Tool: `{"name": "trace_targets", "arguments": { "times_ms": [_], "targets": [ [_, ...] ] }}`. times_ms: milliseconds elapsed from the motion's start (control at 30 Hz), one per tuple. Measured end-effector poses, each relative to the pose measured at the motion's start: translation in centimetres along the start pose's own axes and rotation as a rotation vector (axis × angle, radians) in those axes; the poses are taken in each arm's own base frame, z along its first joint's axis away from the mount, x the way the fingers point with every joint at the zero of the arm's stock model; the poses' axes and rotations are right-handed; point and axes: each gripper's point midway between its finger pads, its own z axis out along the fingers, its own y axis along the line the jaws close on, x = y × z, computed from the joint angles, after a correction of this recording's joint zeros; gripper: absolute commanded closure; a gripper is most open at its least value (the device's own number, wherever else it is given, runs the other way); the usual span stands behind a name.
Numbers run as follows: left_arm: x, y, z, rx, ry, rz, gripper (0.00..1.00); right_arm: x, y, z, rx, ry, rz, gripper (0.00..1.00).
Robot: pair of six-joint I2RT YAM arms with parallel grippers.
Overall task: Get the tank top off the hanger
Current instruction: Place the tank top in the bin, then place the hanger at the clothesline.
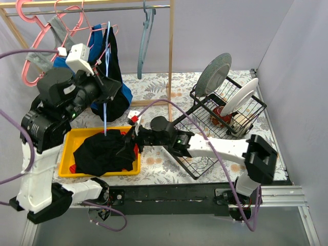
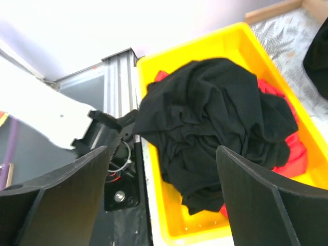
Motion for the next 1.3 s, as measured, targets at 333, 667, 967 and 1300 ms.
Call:
{"name": "trace_targets", "arguments": {
  "times_ms": [333, 667, 967, 1300],
  "targets": [
    [0.4, -1.4, 8.8, 0.027, 0.091, -0.007, 1.0, -6.1, 4.2, -6.9, -0.034, -0.182, -0.074, 0.04],
    [-4.0, 1.4, 12.5, 0.025, -0.045, -0.04, 1.0, -8.8, 6.1, -11.0, -0.04, -0.27, -0.104, 0.03],
    [-6.2, 1.8, 14.2, 0.07, -0.122, -0.017, 1.0, -10.6, 7.2, -13.0, -0.053, -0.321, -0.119, 0.03],
    [-5.6, 3.4, 18.4, 0.091, -0.097, -0.025, 1.0, -11.4, 7.7, -13.8, -0.058, -0.347, -0.13, 0.03]
  ]
}}
